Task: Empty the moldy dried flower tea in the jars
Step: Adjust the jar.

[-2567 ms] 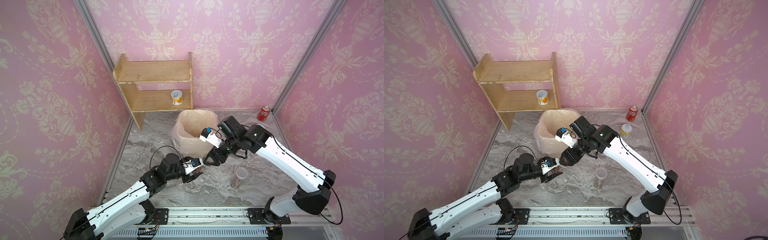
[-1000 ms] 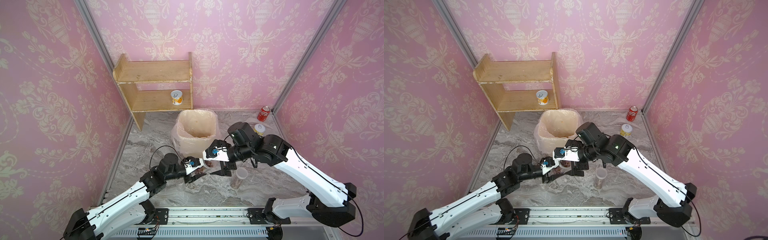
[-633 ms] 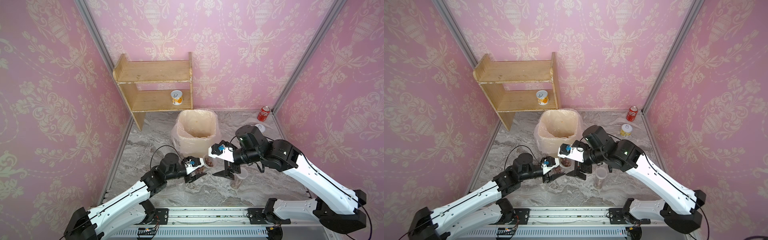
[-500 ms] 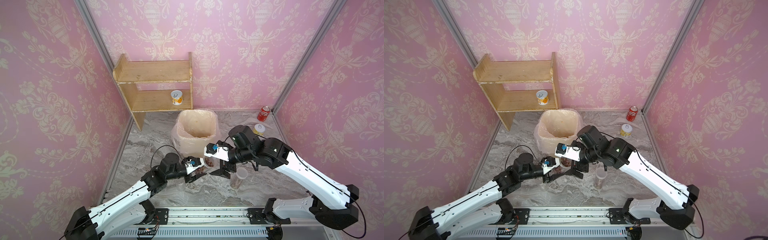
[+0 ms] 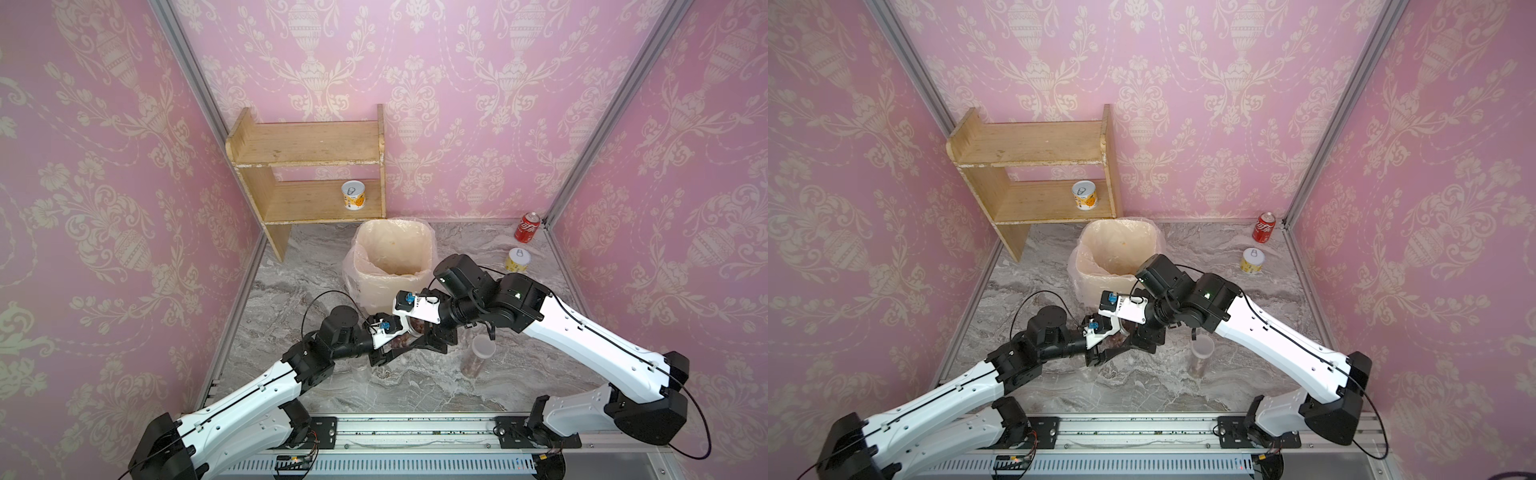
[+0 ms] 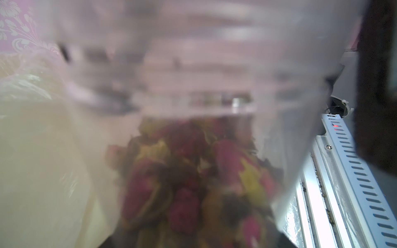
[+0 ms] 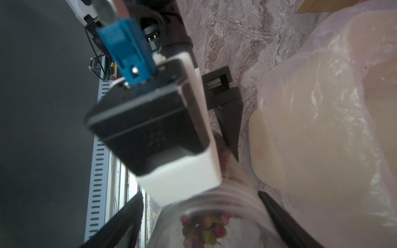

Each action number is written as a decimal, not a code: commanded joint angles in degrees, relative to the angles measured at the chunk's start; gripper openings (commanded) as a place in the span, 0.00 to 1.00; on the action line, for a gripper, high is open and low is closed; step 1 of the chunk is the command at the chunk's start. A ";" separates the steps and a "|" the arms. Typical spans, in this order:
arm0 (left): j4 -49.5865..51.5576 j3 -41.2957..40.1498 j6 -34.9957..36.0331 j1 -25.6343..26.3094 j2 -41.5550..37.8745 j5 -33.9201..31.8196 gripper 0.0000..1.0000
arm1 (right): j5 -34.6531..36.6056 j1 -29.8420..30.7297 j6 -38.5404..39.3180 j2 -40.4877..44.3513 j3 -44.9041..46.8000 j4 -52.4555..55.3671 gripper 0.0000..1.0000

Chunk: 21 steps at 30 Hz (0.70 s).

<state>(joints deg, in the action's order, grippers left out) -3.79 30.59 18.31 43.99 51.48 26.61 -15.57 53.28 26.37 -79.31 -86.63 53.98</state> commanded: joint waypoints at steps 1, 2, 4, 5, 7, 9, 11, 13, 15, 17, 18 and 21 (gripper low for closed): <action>-2.16 1.43 -1.36 -0.37 -0.31 0.29 0.28 | -0.28 0.30 -0.63 -1.01 -0.32 0.42 0.75; -2.19 1.34 -1.42 -0.37 -0.42 0.29 0.29 | -0.40 0.28 -0.38 -1.02 -0.23 0.44 0.71; -2.26 1.30 -1.43 -0.39 -0.57 0.34 0.29 | -0.33 0.32 -0.19 -1.02 -0.05 0.52 0.66; -2.27 1.23 -1.39 -0.39 -0.64 0.31 0.30 | -0.32 0.30 -0.10 -1.01 -0.01 0.60 0.63; -2.34 1.13 -1.48 -0.36 -0.78 0.28 0.35 | -0.32 0.32 0.16 -0.90 0.13 0.68 0.58; -2.38 1.00 -1.52 -0.35 -0.86 0.21 0.41 | -0.23 0.27 0.17 -0.85 0.08 0.87 0.54; -2.64 0.88 -1.51 -0.39 -0.95 0.29 0.48 | -0.22 0.25 0.17 -0.63 -0.03 0.95 0.50; -2.93 0.62 -1.55 -0.38 -1.05 0.24 0.57 | -0.30 0.27 0.35 -0.34 -0.01 0.96 0.48; -3.45 0.37 -1.69 -0.35 -1.29 0.11 0.68 | -0.49 0.24 0.48 -0.05 0.07 0.96 0.47; -4.27 -0.14 -1.78 -0.39 -1.77 -0.01 0.77 | -0.64 0.23 0.52 0.10 0.30 0.96 0.46; -4.63 -0.28 -1.81 -0.38 -2.05 -0.10 0.82 | -0.70 0.12 0.57 0.20 0.32 0.92 0.46; -5.23 -0.63 -1.77 -0.39 -2.63 -0.24 0.90 | -1.19 0.08 0.46 0.29 0.41 0.87 0.46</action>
<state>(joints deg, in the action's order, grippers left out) -6.26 30.59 17.19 43.99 50.13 26.65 -15.18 53.25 26.55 -79.90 -86.61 54.22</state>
